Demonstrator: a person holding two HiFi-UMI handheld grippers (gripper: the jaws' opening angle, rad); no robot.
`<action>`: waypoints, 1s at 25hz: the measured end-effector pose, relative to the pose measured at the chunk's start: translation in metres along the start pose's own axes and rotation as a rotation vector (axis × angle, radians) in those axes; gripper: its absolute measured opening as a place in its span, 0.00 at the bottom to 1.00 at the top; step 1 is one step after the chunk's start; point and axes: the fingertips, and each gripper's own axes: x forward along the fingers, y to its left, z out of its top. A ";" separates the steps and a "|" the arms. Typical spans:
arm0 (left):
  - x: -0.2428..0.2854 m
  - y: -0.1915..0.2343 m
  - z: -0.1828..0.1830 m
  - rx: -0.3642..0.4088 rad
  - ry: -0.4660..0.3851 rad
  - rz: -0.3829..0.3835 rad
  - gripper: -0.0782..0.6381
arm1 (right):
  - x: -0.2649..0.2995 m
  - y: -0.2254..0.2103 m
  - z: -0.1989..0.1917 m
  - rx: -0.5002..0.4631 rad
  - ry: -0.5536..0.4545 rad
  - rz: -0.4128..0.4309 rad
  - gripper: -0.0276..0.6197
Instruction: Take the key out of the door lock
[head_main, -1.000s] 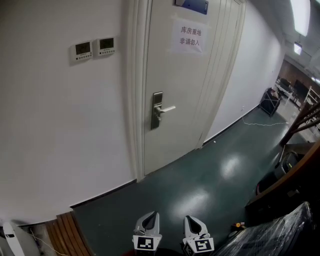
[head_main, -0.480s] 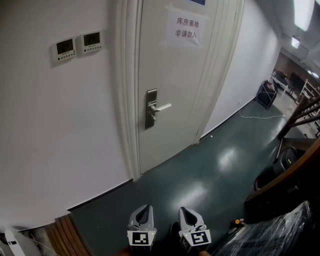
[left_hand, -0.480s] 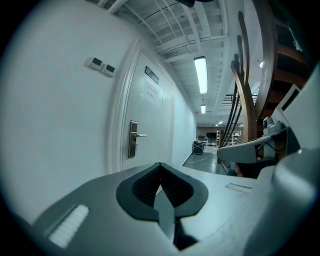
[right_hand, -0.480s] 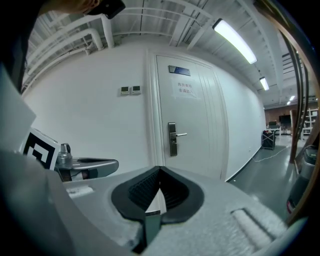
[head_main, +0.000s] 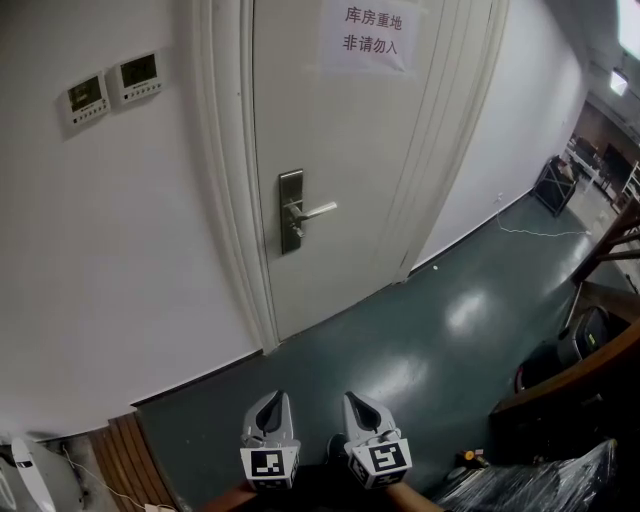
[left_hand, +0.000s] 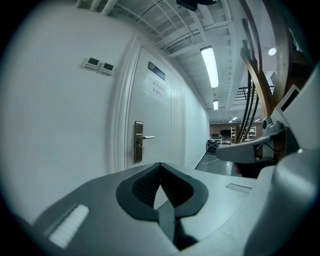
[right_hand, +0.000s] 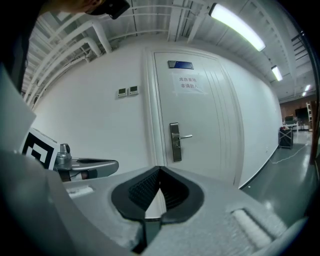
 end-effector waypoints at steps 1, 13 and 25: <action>0.008 -0.004 0.002 0.004 0.003 0.012 0.13 | 0.005 -0.009 0.001 0.003 -0.001 0.015 0.03; 0.078 -0.056 0.017 0.031 0.000 0.084 0.13 | 0.037 -0.100 0.010 0.040 -0.023 0.110 0.03; 0.117 -0.038 0.014 0.022 0.022 0.151 0.13 | 0.083 -0.116 0.022 0.036 -0.008 0.154 0.03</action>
